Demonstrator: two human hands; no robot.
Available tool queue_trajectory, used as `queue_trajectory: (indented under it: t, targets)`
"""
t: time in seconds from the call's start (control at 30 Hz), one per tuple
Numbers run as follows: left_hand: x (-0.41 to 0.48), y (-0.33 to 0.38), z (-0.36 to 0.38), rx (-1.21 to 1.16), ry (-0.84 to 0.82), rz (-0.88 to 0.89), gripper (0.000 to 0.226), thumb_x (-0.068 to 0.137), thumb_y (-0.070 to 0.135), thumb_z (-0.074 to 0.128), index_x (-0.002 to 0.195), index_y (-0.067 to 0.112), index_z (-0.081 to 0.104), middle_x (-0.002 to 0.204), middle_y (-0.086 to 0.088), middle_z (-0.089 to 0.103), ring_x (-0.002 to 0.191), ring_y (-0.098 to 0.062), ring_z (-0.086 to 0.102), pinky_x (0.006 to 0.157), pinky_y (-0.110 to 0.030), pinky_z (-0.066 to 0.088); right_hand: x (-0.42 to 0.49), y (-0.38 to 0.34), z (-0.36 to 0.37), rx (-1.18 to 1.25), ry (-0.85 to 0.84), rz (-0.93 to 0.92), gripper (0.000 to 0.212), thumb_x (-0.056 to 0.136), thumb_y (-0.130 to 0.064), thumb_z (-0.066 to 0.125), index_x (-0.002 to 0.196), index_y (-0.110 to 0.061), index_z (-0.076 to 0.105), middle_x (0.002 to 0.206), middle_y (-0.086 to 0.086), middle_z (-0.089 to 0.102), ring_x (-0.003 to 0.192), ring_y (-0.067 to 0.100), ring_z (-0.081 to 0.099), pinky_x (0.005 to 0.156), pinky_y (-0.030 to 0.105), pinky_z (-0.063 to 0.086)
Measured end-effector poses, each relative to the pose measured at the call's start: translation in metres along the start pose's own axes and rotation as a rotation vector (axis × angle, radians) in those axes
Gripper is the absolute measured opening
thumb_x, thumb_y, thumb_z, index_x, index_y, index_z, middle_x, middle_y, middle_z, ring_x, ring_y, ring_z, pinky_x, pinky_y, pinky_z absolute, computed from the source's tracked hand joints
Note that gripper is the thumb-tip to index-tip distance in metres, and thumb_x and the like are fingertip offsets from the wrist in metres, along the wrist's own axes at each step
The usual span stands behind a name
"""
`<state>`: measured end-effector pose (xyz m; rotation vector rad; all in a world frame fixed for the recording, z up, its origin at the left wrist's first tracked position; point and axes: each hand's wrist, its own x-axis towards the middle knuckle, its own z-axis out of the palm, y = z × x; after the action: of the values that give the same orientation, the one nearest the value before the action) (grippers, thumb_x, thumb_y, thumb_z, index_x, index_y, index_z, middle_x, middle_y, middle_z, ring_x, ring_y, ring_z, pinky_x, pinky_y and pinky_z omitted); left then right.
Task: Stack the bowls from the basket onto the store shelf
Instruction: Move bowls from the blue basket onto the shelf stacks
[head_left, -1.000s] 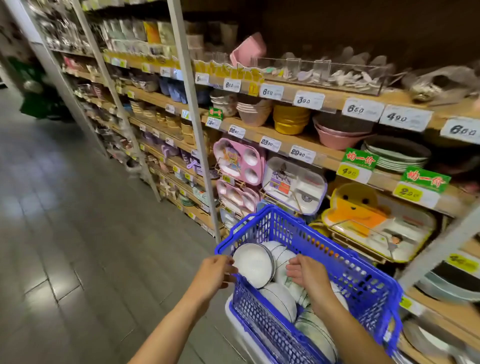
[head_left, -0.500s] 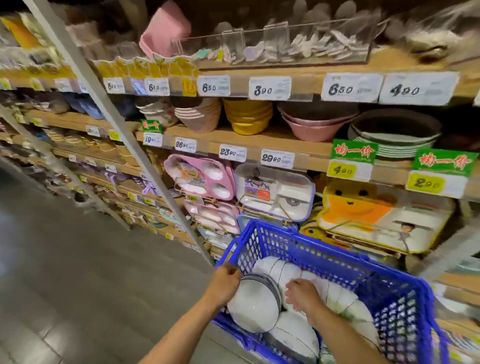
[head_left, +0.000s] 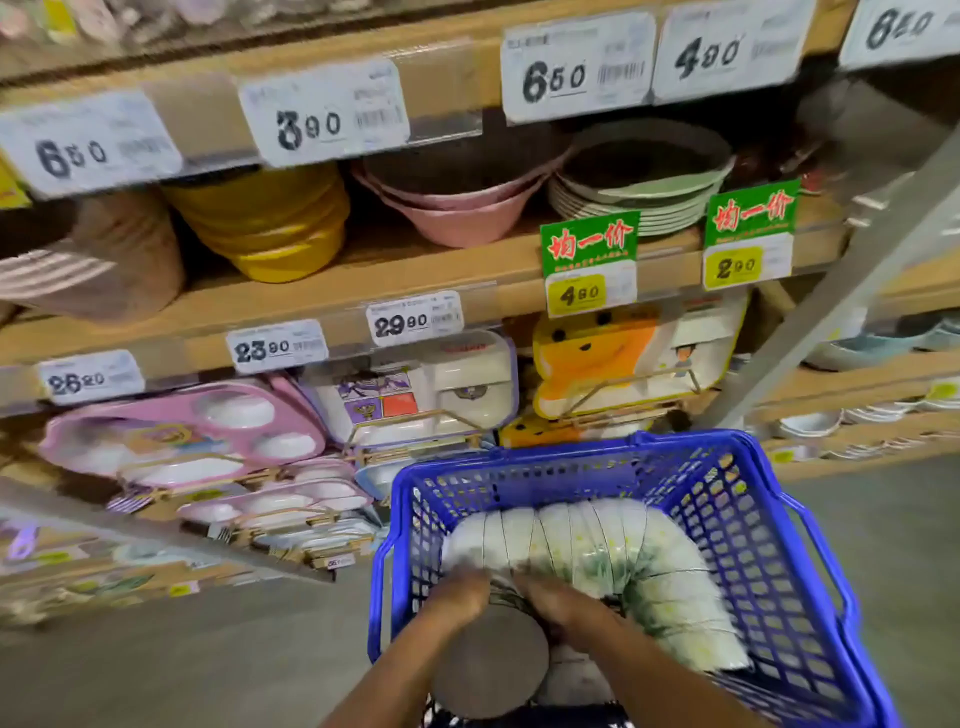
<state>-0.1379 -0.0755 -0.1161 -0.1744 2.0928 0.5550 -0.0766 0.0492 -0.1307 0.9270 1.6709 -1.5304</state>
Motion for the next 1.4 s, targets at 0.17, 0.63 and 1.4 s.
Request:
queue_trajectory:
  t: [0.17,0.63,1.4]
  targets:
    - [0.022,-0.001,0.009,0.133,-0.072,0.052,0.056,0.101,0.044,0.029,0.146,0.010,0.031,0.152,-0.013,0.034,0.134,-0.027,0.041,0.109,-0.030,0.034,-0.007,-0.001,0.018,0.060,-0.031,-0.002,0.048,0.105,-0.041,0.028,0.130,-0.013,0.058,0.131,0.008,0.059,0.119,0.019,0.056,0.103,0.030,0.042]
    - [0.010,0.004,0.019,0.191,0.039,0.084,0.053,0.097,0.047,0.026,0.119,0.012,0.060,0.125,-0.013,0.059,0.114,-0.029,0.055,0.103,-0.042,0.040,-0.004,-0.002,0.034,-0.176,0.278,-0.012,0.043,0.105,-0.029,0.028,0.133,-0.007,0.051,0.136,0.018,0.054,0.125,0.031,0.051,0.105,0.038,0.041]
    - [-0.017,-0.001,0.015,-0.082,0.251,0.270,0.046,0.096,0.040,0.051,0.135,0.016,0.049,0.136,-0.012,0.050,0.120,-0.028,0.050,0.092,-0.029,0.041,-0.012,0.030,0.038,0.371,0.596,-0.131,0.051,0.094,-0.038,0.058,0.134,-0.008,0.049,0.127,0.012,0.060,0.117,0.025,0.056,0.091,0.028,0.042]
